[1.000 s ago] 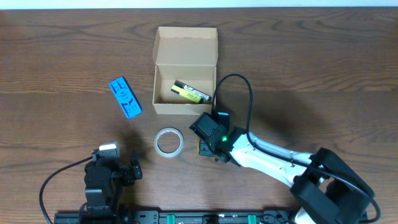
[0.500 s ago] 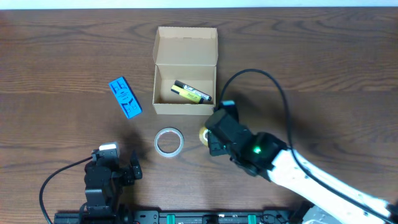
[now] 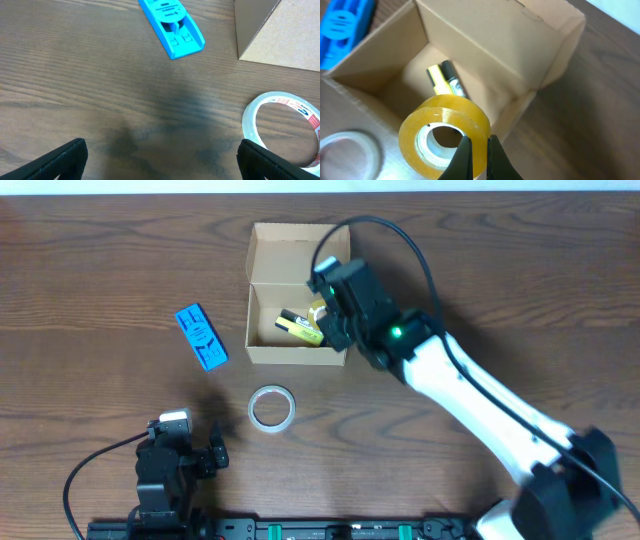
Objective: Pack container
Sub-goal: 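Carry the yellow tape roll into the box and release it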
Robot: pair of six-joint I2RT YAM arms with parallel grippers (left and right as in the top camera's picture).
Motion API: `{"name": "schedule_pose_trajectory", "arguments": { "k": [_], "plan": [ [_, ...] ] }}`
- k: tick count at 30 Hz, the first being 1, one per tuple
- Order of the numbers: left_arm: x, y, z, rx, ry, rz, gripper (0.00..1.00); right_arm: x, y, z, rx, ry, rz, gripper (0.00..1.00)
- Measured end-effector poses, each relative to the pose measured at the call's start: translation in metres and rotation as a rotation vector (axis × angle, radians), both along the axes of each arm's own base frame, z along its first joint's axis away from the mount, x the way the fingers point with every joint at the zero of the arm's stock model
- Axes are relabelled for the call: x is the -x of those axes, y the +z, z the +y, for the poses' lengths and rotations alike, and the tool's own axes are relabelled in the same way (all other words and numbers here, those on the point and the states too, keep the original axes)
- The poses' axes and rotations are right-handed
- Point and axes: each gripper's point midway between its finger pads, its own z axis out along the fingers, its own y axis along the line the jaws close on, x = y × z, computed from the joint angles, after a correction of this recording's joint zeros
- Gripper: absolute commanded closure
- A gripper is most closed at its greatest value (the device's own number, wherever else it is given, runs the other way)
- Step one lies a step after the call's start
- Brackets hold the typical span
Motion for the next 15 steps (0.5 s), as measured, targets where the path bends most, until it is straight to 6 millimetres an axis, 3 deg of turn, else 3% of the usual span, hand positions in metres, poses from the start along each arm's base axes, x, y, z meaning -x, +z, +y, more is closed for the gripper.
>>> {"name": "schedule_pose_trajectory", "arguments": {
  "k": [6,15],
  "plan": [
    [0.0,0.0,0.0,0.0,0.0,0.0,0.05,-0.026,-0.018,0.018,0.071,0.107,-0.009,0.99],
    [0.0,0.0,0.0,0.0,0.0,0.0,0.05,-0.02,-0.06,0.025,0.16,0.243,0.062,0.99]
  ]
}}
